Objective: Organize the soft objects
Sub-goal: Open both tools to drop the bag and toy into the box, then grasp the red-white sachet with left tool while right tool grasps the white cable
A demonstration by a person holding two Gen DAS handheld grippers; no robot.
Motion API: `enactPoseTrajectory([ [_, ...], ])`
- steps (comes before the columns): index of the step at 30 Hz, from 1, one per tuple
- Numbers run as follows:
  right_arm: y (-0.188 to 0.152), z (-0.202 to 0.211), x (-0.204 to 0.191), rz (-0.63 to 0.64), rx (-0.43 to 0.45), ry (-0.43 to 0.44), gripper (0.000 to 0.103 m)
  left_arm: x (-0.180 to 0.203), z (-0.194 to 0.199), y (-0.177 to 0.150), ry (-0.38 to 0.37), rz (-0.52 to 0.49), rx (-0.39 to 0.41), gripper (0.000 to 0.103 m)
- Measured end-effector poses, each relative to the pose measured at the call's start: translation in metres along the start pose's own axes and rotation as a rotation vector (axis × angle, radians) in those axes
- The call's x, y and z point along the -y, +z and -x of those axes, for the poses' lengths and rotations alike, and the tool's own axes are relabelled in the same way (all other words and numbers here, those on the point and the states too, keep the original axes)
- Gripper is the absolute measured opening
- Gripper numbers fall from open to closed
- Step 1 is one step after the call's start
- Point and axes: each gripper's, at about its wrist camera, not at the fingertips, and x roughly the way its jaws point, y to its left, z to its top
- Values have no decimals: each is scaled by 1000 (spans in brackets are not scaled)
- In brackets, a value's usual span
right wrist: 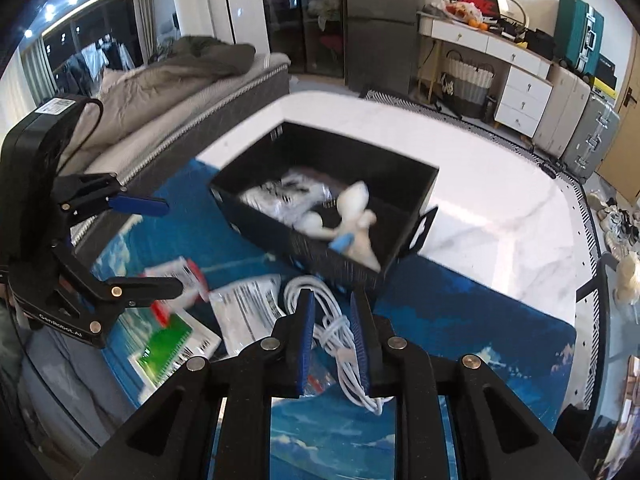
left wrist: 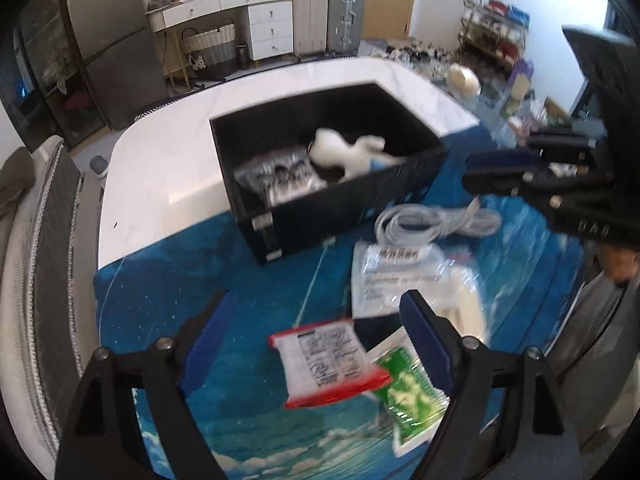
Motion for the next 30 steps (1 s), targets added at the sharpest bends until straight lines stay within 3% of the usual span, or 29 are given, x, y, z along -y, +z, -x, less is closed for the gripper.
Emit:
enactPoseTrajectory([
  [7,-12,-28,-3,24,-75,0,19,-12,-11,-14,-1,27,-38,85],
  [11,-16,-39,-2,34,-94,-11,31,-12,-18,-21,-10,21,-68,85],
  [18,-26,-55,1,33,-149,-8,34,-8,-30,-29,-15,11,-93,83],
  [20,-30,-58,4,26,-168,-3,36,-8,-30,-29,-8,11,-91,75],
  [21,-32,-60,5,21,-180,6,36,-7,-30,-29,-5,7,-91,56],
  [22,-34,-60,5,17,-178,9,36,-7,-31,-29,-5,-1,-98,46],
  [30,-38,-53,2,38,-156,9,28,-6,-33,-27,-15,-13,-82,44],
])
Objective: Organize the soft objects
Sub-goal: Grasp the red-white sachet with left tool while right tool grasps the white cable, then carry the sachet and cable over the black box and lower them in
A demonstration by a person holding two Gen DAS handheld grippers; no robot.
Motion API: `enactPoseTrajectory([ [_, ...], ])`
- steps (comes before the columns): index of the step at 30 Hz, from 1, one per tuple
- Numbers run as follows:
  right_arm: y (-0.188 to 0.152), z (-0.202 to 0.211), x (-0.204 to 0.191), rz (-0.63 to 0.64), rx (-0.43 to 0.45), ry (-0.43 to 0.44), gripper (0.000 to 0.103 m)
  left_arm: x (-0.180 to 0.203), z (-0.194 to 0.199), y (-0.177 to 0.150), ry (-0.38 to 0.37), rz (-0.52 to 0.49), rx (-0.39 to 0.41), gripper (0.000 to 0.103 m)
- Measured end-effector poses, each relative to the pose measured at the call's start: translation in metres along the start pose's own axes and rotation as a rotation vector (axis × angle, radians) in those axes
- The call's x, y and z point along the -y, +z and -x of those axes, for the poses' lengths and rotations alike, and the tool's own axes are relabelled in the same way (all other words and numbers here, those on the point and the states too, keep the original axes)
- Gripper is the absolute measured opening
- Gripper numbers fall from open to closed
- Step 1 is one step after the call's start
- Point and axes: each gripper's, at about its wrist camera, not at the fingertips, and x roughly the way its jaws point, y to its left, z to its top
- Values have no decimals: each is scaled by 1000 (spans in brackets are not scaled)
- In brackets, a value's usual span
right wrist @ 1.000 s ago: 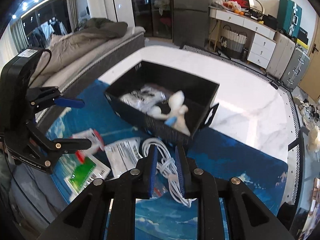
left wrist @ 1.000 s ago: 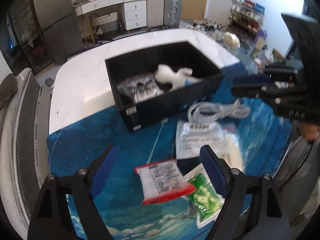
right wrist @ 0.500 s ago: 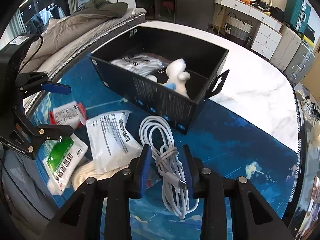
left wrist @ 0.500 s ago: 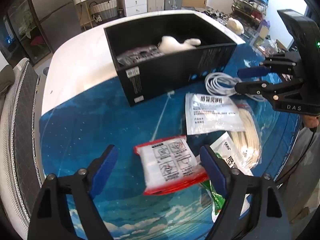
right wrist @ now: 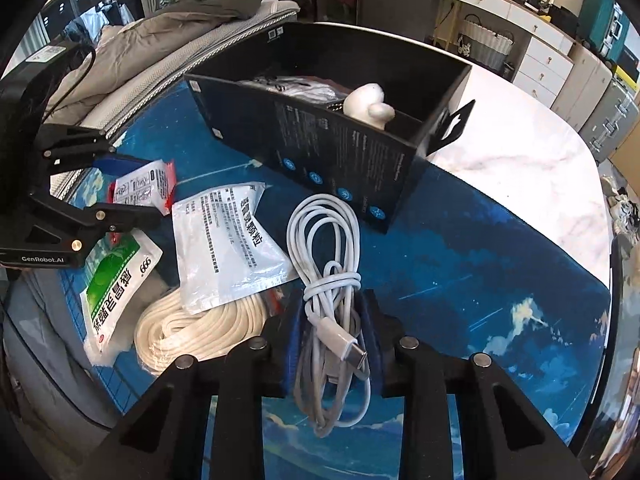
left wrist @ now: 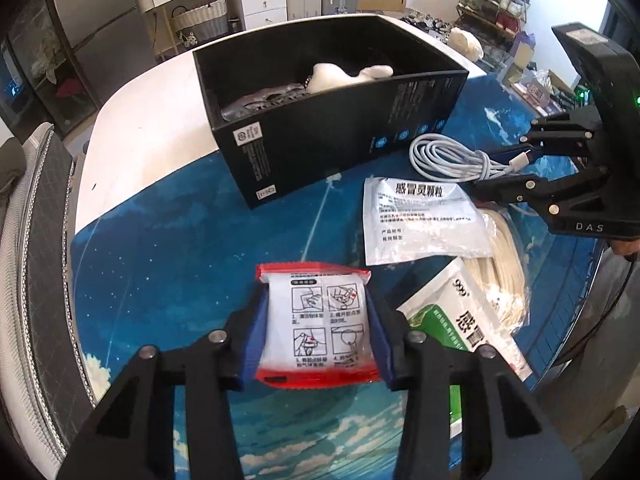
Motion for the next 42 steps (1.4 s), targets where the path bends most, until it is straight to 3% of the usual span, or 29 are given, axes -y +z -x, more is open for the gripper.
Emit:
enactPoseTrajectory([
  [6,-2,6,-6,-20,27,7,28,-1,7,1,2,7,35,44],
  [11,-4,30,-2,-51,92,34,28,5,25,5,30,-32,132,44],
  [16,-4,60,-12,-73,217,40,28,7,50,8,50,-23,270,44],
  [21,-6,90,-26,-62,378,-46,27,12,64,7,75,-12,382,44],
  [27,-21,115,-34,-79,566,-69,27,15,80,-5,89,35,520,44],
  [33,-48,120,-67,-56,768,-102,27,24,81,-13,117,62,590,44],
  [39,-66,127,-83,-50,867,-148,27,31,93,-30,182,96,720,44],
  [42,-70,128,-83,-59,874,-152,27,31,96,-32,192,93,735,44],
])
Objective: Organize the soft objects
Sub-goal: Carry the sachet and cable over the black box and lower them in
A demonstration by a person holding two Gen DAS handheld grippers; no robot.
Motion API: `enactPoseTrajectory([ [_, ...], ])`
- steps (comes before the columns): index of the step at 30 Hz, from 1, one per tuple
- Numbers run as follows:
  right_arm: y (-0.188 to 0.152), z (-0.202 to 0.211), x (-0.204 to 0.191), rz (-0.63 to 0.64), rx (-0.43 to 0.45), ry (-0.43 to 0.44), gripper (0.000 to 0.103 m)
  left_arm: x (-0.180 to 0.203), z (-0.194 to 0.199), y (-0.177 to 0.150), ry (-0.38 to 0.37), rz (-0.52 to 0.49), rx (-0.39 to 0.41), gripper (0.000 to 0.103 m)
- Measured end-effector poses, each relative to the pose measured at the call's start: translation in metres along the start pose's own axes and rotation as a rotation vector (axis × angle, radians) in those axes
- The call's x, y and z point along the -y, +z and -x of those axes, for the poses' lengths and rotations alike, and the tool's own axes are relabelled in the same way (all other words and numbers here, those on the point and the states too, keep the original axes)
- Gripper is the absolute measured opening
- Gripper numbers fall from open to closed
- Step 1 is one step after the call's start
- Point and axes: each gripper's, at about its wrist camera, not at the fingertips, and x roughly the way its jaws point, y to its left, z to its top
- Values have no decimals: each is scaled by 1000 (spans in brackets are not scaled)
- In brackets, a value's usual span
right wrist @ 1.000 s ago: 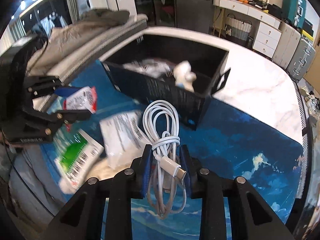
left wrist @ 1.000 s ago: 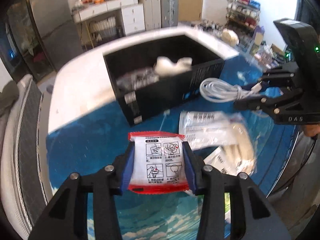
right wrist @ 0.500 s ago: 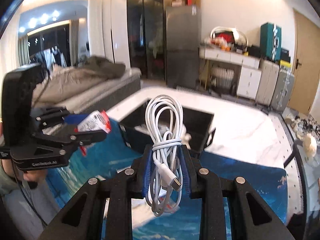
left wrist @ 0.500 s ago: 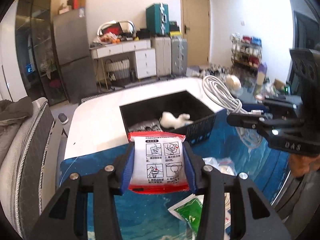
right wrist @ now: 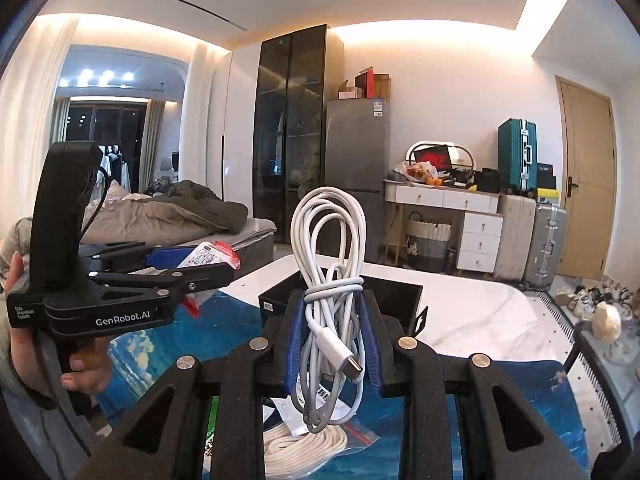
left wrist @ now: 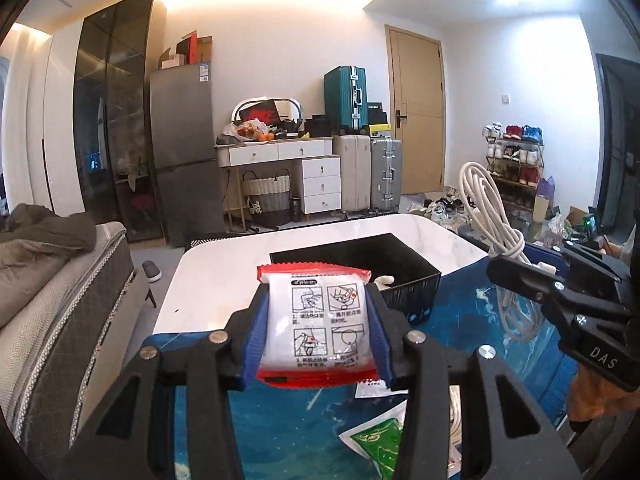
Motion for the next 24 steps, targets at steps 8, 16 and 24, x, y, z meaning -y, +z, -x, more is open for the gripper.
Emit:
enactPoseTrajectory([
  [8,16,-5,4,-16,20,-6,27,-4,-1,17,-5,3,32,44],
  [16,54,-14,7,-14,98,-3,27,-15,-3,62,-8,20,129,44],
  [24,86,-40,23,-13,113,-48,27,-33,-37,82,36,49,108,44],
])
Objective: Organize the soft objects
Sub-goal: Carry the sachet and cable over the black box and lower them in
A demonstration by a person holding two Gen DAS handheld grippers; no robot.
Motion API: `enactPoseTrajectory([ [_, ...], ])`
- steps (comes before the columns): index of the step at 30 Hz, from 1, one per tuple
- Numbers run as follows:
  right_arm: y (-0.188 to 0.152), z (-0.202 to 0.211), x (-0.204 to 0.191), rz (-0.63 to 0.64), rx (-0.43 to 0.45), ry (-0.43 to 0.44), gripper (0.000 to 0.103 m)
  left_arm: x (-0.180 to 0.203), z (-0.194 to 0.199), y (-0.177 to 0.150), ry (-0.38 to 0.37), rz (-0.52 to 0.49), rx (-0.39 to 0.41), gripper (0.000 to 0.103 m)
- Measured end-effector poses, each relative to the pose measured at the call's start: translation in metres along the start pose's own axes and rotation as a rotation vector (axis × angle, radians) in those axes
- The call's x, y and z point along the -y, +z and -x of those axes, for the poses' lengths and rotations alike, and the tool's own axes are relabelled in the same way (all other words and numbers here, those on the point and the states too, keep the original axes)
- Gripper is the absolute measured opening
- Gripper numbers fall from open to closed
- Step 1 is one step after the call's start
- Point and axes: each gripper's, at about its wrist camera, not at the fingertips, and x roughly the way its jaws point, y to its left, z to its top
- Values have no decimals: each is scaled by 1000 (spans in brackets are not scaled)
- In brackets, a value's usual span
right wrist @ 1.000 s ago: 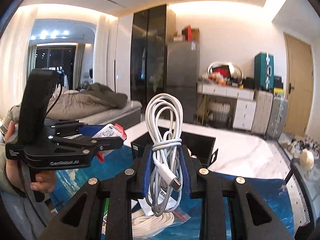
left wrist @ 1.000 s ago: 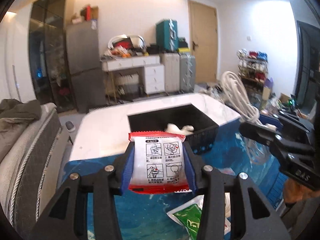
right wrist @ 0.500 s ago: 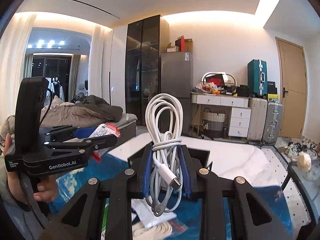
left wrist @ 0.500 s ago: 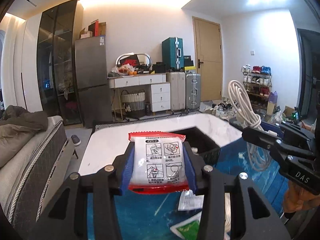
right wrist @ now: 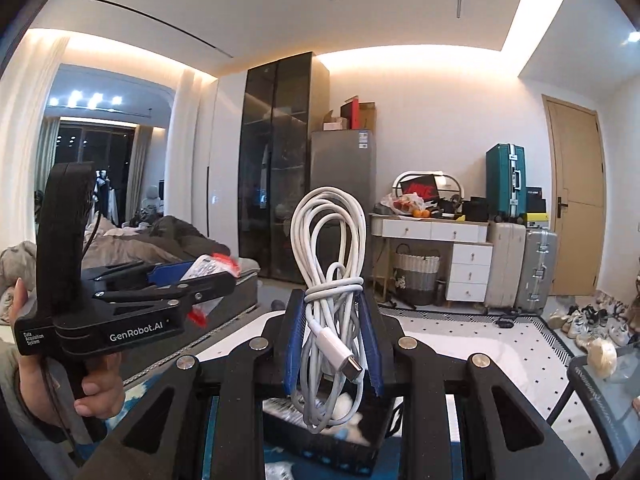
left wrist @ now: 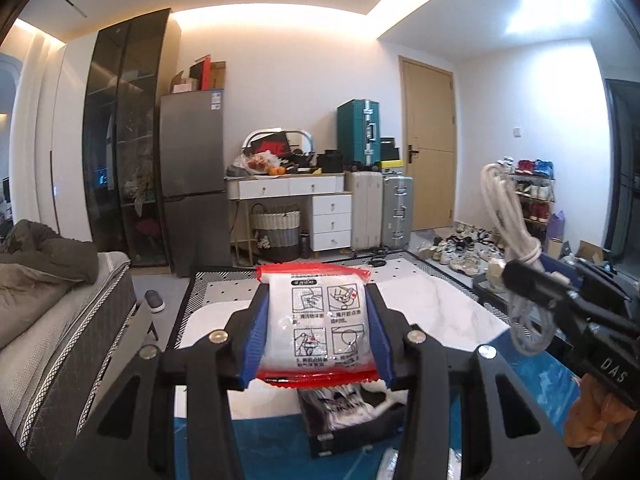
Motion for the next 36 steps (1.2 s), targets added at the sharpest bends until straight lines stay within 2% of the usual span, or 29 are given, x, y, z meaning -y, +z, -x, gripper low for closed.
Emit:
enactPoseTrajectory([
  [5,8,-32,7,-27,-26,4,27,-6,-18,5,10,22,-10,44],
  [13,9,-58,7,-11,-68,-11,27,-2,-33,9,-16,33,-18,44],
  [19,16,-86,8,-37,-162,-11,27,0,-63,9,-53,54,-157,44],
  [21,16,-100,9,-37,-227,-6,27,-2,-79,6,-59,64,-239,44],
  [25,11,-125,14,-57,-350,-1,27,-1,-102,-5,-78,93,-346,44],
  [29,-3,-145,19,-71,-452,19,27,5,-117,-20,-90,90,-427,44],
  [36,-35,-169,28,-95,-567,47,27,20,-136,-46,-121,79,-519,44],
])
